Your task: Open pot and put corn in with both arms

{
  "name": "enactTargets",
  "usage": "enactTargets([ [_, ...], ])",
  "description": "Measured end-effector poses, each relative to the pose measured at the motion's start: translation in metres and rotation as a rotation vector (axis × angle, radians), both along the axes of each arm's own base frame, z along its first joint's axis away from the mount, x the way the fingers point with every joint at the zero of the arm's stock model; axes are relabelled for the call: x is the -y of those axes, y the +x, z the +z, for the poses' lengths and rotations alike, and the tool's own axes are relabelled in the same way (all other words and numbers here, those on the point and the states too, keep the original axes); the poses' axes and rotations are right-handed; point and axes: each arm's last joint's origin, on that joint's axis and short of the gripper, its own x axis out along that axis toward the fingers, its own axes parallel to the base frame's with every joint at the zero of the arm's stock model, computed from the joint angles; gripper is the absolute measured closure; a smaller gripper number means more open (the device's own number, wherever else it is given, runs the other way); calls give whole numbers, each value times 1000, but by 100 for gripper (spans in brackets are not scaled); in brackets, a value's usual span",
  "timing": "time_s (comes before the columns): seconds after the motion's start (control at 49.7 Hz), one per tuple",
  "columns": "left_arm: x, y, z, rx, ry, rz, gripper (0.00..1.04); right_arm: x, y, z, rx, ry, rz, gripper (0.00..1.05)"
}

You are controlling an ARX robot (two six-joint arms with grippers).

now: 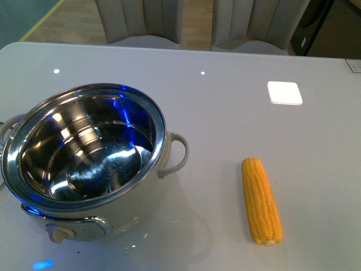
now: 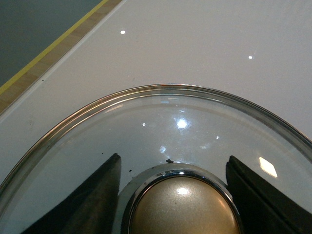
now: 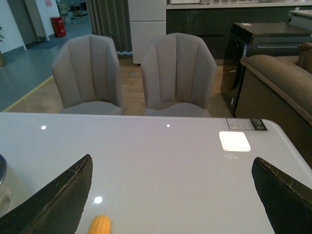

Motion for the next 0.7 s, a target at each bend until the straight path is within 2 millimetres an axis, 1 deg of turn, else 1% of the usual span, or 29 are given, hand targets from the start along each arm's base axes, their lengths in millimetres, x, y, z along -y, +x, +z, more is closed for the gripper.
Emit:
enactTargets([
  [0.06,0,0,0,0,2,3,30,0,0,0,0,0,0,9],
  [0.141,-1,1,4,0,8,14,15,0,0,0,0,0,0,9],
  [0.181,-2,1,10,-2,10,30,6,0,0,0,0,0,0,9],
  [0.201,-2,1,13,1,11,31,5,0,0,0,0,0,0,9],
  [0.242,-3,2,25,14,15,35,8,0,0,0,0,0,0,9],
  [0.302,-5,3,43,40,22,42,7,0,0,0,0,0,0,9],
  [0.322,-8,3,54,54,28,48,7,0,0,0,0,0,0,9],
  [0.362,-11,3,70,76,35,58,7,0,0,0,0,0,0,9],
  [0.382,-12,3,74,82,36,61,7,0,0,0,0,0,0,9],
  [0.423,-16,1,91,105,42,74,7,0,0,0,0,0,0,9],
  [0.443,-17,1,95,111,43,79,7,0,0,0,0,0,0,9],
  [0.463,-19,-1,108,126,46,89,7,0,0,0,0,0,0,9],
  [0.483,-21,-3,116,135,49,96,7,0,0,0,0,0,0,9],
  [0.503,-21,-4,121,140,50,99,7,0,0,0,0,0,0,9],
  [0.523,-22,-7,134,153,51,107,7,0,0,0,0,0,0,9],
  [0.564,-22,-13,151,172,55,116,7,0,0,0,0,0,0,9],
  [0.584,-21,-14,155,177,55,118,7,0,0,0,0,0,0,9],
  [0.624,-18,-20,173,199,50,119,7,0,0,0,0,0,0,9],
  [0.644,-17,-21,177,204,50,118,7,0,0,0,0,0,0,9],
  [0.684,-12,-28,194,227,46,114,7,0,0,0,0,0,0,9],
  [0.704,-10,-30,198,233,48,110,7,0,0,0,0,0,0,9],
])
